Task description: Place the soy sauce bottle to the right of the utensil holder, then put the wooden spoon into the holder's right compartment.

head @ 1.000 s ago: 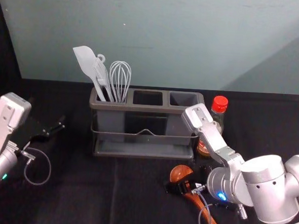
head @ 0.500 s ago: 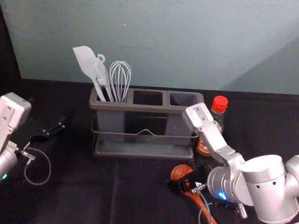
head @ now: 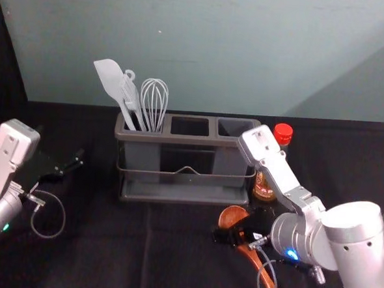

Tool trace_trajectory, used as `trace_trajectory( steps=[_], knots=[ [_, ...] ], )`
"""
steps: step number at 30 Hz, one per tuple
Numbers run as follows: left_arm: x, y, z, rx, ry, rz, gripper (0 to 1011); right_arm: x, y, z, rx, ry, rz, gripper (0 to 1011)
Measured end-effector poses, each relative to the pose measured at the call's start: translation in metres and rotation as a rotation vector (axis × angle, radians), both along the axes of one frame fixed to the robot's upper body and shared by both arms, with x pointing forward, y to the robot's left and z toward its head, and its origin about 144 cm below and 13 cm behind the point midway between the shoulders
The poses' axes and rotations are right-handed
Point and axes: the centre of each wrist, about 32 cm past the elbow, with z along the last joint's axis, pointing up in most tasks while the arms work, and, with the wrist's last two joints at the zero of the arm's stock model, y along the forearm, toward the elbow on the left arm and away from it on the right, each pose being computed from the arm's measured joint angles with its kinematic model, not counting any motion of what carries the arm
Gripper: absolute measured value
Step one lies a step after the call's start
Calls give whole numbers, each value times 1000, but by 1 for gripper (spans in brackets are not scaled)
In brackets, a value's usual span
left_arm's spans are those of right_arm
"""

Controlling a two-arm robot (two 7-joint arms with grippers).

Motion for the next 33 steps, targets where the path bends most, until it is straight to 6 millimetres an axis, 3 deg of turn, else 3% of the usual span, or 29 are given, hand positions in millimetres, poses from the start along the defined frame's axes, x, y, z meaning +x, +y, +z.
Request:
trace_trajectory(
  steps=[15,25,33],
  knots=[
    [0,0,0,0,0,0,1012,-46,-17,18,141,-202,117,836],
    [0,0,0,0,0,0,1011,-69,-35,17,205,-361,146,836],
    [0,0,0,0,0,0,1012,-83,-54,2,288,-559,150,837]
  ],
)
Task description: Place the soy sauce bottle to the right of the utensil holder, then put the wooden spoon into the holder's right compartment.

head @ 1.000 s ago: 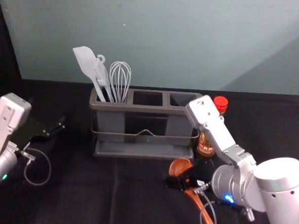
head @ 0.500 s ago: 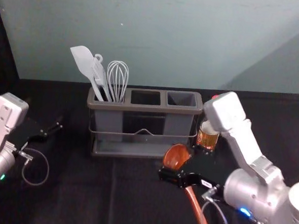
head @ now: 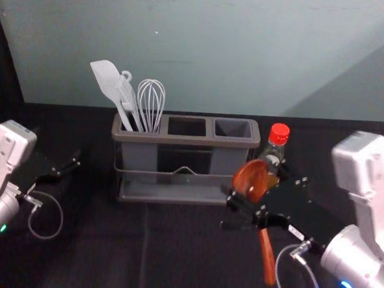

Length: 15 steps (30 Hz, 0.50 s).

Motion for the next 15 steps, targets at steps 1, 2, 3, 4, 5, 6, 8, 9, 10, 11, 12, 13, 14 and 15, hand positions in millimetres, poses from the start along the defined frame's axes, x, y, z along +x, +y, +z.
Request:
trace_trajectory(
  steps=[1,2,3,4,5,6,8,9,10,11,12,13,14,15],
  knots=[
    [0,0,0,0,0,0,1011,-1,-1,-2,11,-19,3,836],
    [0,0,0,0,0,0,1011,-2,-3,-5,21,-37,4,836],
    [0,0,0,0,0,0,1012,-3,-5,-9,41,-71,8,836],
    [0,0,0,0,0,0,1012,-4,-6,-12,51,-89,11,836],
    [0,0,0,0,0,0,1011,-5,-7,-14,59,-105,13,837],
    [0,0,0,0,0,0,1011,-7,-8,-19,79,-139,18,836],
    [0,0,0,0,0,0,1011,-9,-9,-24,99,-177,23,837],
    [0,0,0,0,0,0,1012,-9,-10,-26,106,-189,22,837],
    [0,0,0,0,0,0,1012,-11,-10,-30,125,-215,24,836],
    [0,0,0,0,0,0,1012,-11,-10,-32,133,-226,25,836],
    [0,0,0,0,0,0,1011,-12,-11,-34,140,-237,26,837],
    [0,0,0,0,0,0,1012,-12,-11,-36,152,-255,28,836],
    [0,0,0,0,0,0,1011,-13,-11,-38,160,-264,29,836],
    [0,0,0,0,0,0,1012,-13,-11,-39,162,-266,30,837]
  ],
)
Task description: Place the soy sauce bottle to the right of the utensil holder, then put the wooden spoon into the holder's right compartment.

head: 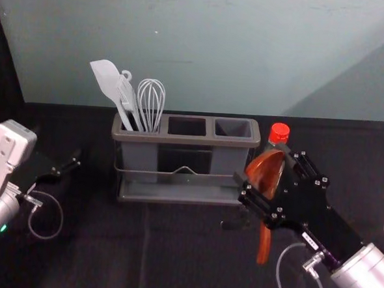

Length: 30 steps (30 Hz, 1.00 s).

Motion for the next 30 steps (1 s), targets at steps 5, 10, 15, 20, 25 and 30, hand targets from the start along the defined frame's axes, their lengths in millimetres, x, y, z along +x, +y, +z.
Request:
trace_trajectory(
  steps=[5,10,15,20,25,30],
  knots=[
    [0,0,0,0,0,0,1012,-1,0,-1,4,2,2,836],
    [0,0,0,0,0,0,1011,0,0,-1,4,1,2,836],
    [0,0,0,0,0,0,1011,0,0,-1,3,1,2,837],
    [0,0,0,0,0,0,1011,0,0,0,2,2,2,836],
    [0,0,0,0,0,0,1011,0,0,0,2,2,1,837],
    [0,0,0,0,0,0,1011,0,0,0,1,3,1,836]
  ],
)
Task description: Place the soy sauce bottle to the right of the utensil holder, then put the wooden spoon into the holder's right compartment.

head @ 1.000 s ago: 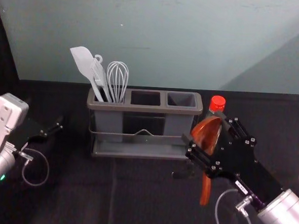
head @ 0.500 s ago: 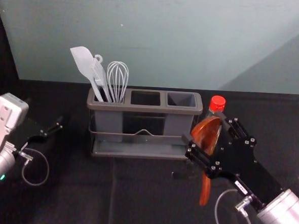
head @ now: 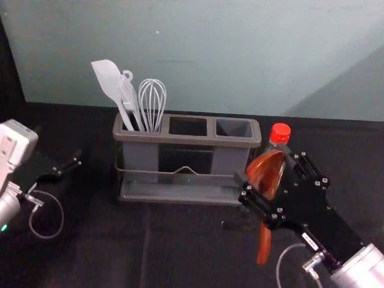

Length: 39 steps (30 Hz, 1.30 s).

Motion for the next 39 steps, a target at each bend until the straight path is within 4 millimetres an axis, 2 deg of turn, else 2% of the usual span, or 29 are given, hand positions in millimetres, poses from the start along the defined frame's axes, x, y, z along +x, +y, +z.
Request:
trace_trajectory(
  steps=[6,13,16,17,19,25,26,35,39],
  knots=[
    [0,0,0,0,0,0,1011,5,-1,5,-6,-17,-6,837],
    [0,0,0,0,0,0,1012,27,-9,28,-36,-58,6,836],
    [0,0,0,0,0,0,1011,47,-12,40,-34,-77,22,836],
    [0,0,0,0,0,0,1011,47,-12,40,-34,-77,22,836],
    [0,0,0,0,0,0,1011,60,-13,46,-26,-82,34,836],
    [0,0,0,0,0,0,1011,103,-13,63,7,-91,59,836],
    [0,0,0,0,0,0,1011,103,-13,63,7,-91,59,836],
    [0,0,0,0,0,0,1011,148,-1,85,14,-114,83,836],
    [0,0,0,0,0,0,1011,157,3,89,16,-119,90,836]
  ],
)
